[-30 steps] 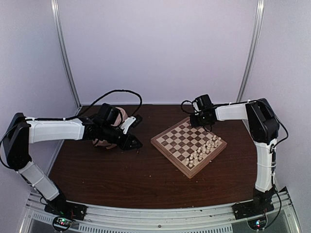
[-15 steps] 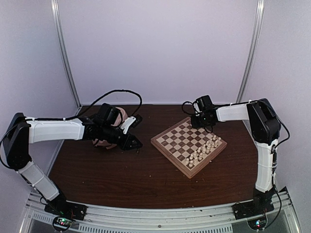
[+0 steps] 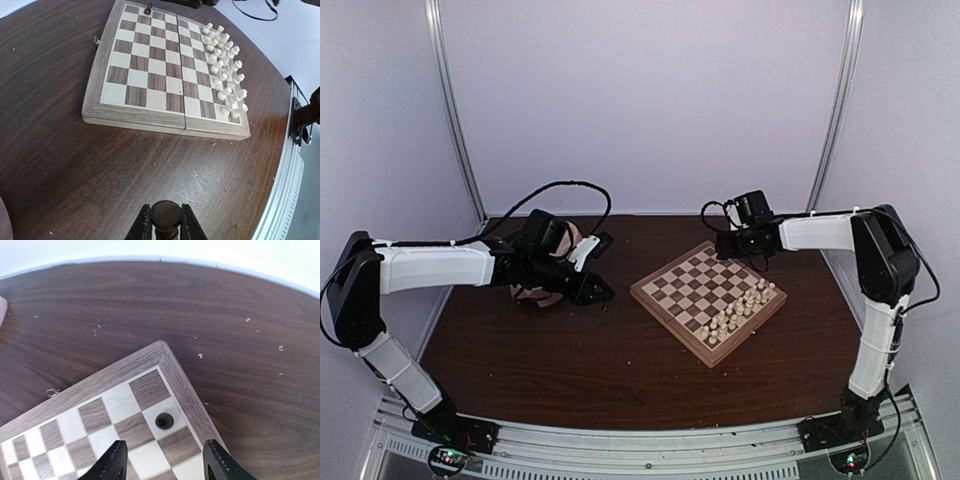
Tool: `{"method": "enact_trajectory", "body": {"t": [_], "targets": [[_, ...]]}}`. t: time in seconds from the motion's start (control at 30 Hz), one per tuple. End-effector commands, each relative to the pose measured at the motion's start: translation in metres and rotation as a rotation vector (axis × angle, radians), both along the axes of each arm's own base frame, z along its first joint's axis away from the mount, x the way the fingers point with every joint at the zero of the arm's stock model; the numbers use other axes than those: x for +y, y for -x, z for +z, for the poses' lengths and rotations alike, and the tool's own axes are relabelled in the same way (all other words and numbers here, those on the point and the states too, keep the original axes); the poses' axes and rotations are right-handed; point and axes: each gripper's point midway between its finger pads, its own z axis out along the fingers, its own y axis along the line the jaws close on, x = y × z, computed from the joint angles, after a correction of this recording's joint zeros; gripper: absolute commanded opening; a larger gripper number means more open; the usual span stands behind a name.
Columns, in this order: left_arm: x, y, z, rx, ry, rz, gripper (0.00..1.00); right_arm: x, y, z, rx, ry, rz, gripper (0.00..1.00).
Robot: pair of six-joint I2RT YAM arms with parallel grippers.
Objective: Set up the chess pieces on the board
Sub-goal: Place the pawn at h7, then pass from the left arm to the right
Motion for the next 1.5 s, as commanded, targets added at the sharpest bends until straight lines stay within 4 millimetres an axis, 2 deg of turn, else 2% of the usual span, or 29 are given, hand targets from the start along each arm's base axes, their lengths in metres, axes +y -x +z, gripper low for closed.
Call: {"method": "enact_trajectory", "body": {"t": [0.0, 0.07, 0.13, 0.23, 0.33, 0.43, 0.57, 0.63, 0.8, 0.97, 1.07, 1.23, 1.47], "targets": [[-0.009, -0.014, 0.021, 0.021, 0.056, 0.085, 0.15, 0.003, 0.010, 0.061, -0.175, -0.050, 0.026, 0.54], [-0.011, -0.018, 0.030, 0.040, 0.079, 0.120, 0.15, 0.011, 0.023, 0.071, -0.195, -0.070, 0.069, 0.54], [-0.012, -0.021, 0.039, 0.058, 0.098, 0.149, 0.15, 0.028, 0.037, 0.082, -0.217, -0.122, 0.138, 0.53], [-0.014, -0.027, 0.055, 0.068, 0.122, 0.188, 0.15, 0.064, 0.066, 0.094, -0.231, -0.184, 0.274, 0.50], [-0.010, -0.036, 0.073, 0.047, 0.118, 0.238, 0.15, 0.101, 0.101, 0.105, -0.274, -0.144, 0.407, 0.50], [-0.007, -0.043, 0.092, 0.028, 0.129, 0.271, 0.15, 0.129, 0.135, 0.121, -0.356, -0.145, 0.488, 0.50], [-0.010, -0.048, 0.116, 0.044, 0.195, 0.292, 0.16, 0.158, 0.171, 0.146, -0.443, -0.278, 0.566, 0.53], [-0.013, -0.049, 0.126, 0.069, 0.240, 0.299, 0.16, 0.173, 0.182, 0.155, -0.477, -0.333, 0.605, 0.56], [-0.013, -0.059, 0.155, 0.114, 0.381, 0.336, 0.16, 0.202, 0.195, 0.161, -0.522, -0.394, 0.657, 0.58], [-0.013, -0.059, 0.190, 0.097, 0.539, 0.334, 0.16, 0.218, 0.206, 0.186, -0.556, -0.585, 0.694, 0.56], [-0.012, -0.055, 0.215, 0.049, 0.648, 0.305, 0.16, 0.233, 0.208, 0.196, -0.496, -0.670, 0.732, 0.53], [-0.010, -0.049, 0.228, 0.026, 0.724, 0.275, 0.17, 0.243, 0.214, 0.222, -0.481, -0.835, 0.753, 0.52], [-0.014, -0.043, 0.232, 0.021, 0.787, 0.222, 0.17, 0.251, 0.213, 0.234, -0.446, -0.913, 0.755, 0.52]]}}
